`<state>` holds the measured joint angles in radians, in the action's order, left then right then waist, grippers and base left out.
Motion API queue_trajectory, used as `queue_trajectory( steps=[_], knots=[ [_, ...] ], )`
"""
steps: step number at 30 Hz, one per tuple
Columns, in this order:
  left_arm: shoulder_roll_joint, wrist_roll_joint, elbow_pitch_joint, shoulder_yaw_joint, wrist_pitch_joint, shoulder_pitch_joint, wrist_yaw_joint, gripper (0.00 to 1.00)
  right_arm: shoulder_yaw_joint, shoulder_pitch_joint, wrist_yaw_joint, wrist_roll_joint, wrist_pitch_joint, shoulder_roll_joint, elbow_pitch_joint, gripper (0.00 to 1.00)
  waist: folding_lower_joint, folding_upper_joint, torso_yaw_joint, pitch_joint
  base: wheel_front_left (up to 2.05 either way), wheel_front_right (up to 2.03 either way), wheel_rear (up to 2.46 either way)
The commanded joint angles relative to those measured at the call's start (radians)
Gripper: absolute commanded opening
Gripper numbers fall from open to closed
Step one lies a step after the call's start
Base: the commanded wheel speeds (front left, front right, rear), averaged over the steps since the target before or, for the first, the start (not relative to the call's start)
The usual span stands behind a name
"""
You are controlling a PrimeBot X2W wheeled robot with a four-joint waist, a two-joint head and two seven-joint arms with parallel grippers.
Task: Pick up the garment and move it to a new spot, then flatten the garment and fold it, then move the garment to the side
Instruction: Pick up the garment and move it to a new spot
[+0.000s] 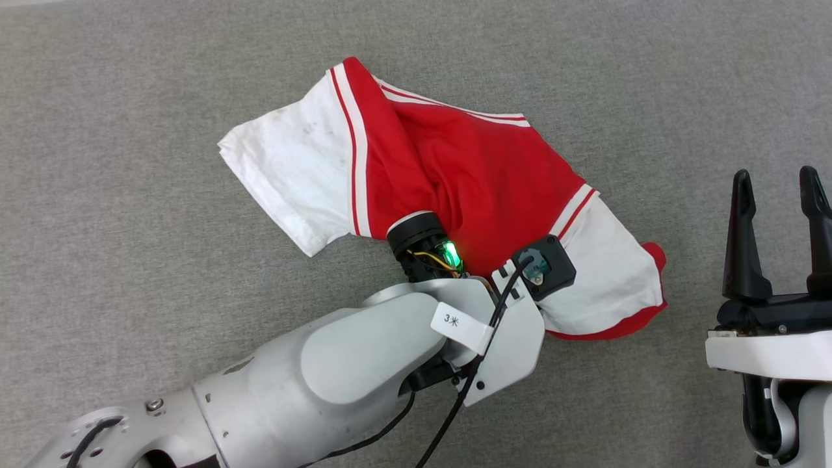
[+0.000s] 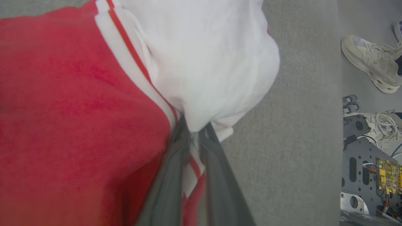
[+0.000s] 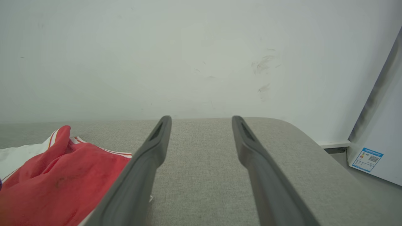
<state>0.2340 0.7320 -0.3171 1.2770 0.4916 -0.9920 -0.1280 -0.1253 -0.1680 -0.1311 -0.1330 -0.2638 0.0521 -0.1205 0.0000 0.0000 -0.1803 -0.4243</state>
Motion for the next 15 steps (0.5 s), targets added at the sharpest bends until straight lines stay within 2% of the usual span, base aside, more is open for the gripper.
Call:
queue_trajectory(
  steps=[1, 2, 4, 10, 15],
  knots=[
    [-0.009, -0.010, -0.002, 0.007, -0.005, 0.021, -0.002, 0.40, -0.005, -0.011, 0.001, -0.003, -0.001, -0.003, 0.004, 1.00, 0.0000, 0.0000, 0.004, 0.002, 0.00, 0.00, 0.00],
    [-0.009, -0.017, -0.008, 0.006, -0.028, 0.018, -0.002, 1.00, -0.006, -0.009, 0.001, -0.002, -0.001, -0.003, 0.007, 1.00, 0.0000, 0.0000, 0.008, 0.006, 0.00, 0.00, 0.00],
    [-0.010, -0.020, -0.021, 0.004, -0.091, 0.006, -0.002, 1.00, -0.009, -0.003, 0.001, -0.001, -0.001, -0.003, 0.012, 1.00, 0.0000, 0.0000, 0.018, 0.018, 0.00, 0.00, 0.00],
    [-0.017, -0.042, -0.106, -0.029, -0.398, 0.003, 0.012, 1.00, -0.012, 0.034, 0.001, 0.015, -0.001, -0.003, 0.033, 1.00, 0.0000, 0.0000, 0.056, 0.089, 0.00, 0.00, 0.00],
    [-0.012, -0.059, -0.132, -0.099, -0.600, 0.069, 0.113, 1.00, -0.015, 0.076, 0.001, 0.026, -0.001, -0.003, 0.049, 1.00, 0.0000, 0.0000, 0.095, 0.165, 0.00, 0.00, 0.00]
  ],
)
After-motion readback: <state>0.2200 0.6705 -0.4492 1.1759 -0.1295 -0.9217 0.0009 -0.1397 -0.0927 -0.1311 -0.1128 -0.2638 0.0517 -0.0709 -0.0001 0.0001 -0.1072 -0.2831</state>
